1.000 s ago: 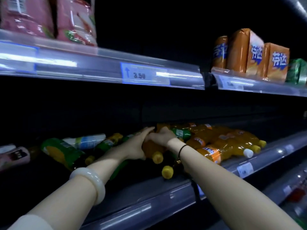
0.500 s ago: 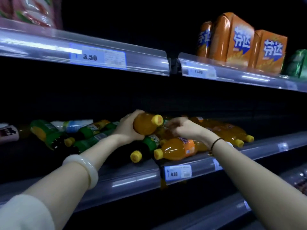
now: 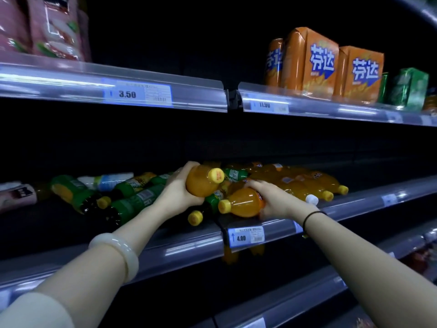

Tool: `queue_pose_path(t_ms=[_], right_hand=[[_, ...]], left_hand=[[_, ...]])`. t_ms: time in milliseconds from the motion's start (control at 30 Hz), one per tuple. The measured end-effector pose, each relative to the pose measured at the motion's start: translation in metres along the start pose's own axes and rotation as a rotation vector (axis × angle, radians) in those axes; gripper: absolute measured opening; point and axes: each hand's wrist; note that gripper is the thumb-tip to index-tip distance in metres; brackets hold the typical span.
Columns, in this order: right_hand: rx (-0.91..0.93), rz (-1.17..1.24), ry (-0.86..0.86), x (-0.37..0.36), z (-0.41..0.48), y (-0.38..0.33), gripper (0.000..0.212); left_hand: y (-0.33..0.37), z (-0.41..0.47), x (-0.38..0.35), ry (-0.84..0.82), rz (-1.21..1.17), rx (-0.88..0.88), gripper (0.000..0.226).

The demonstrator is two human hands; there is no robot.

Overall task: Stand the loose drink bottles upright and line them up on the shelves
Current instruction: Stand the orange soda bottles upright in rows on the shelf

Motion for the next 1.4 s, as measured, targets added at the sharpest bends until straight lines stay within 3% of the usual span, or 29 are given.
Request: queue_pose_path(t_ms=[267, 433, 767, 967, 1167, 1400], right_hand=[[0.075, 0.672, 0.741, -0.002, -0.041, -0.025, 0.072], [0.091, 0.842, 0.904, 0.006, -0.071, -0.037, 0.071], [0.11, 0.933, 0.868, 0.031, -0.152, -0.007, 0.073], [0.133, 0.993, 0.716, 0.037, -0.215, 0.054, 0.079], [0.089, 1.058, 0.447, 0.004, -0.252, 0.111, 0.07], [0.007, 1.14, 0.271, -0.092, -0.244, 0.139, 0.078]], left_hand=[[0.053, -0.013, 0.004, 0.16, -0.034, -0.183, 0.08], [0.093, -0.03, -0.001, 0.197, -0.114, -0.215, 0.079], [0.174, -0.072, -0.067, 0.129, -0.283, -0.216, 0.074], [0.226, -0.104, -0.133, 0.107, -0.369, -0.113, 0.07], [0.237, -0.14, -0.197, 0.052, -0.446, 0.2, 0.061], [0.172, -0.179, -0.26, 0.092, -0.429, 0.527, 0.064]])
Point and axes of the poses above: each hand's wrist, its own z-axis towards the middle knuckle, its own x-axis out of the back of the hand, y = z × x, and after that the axes turned 5 degrees about x, right-handed
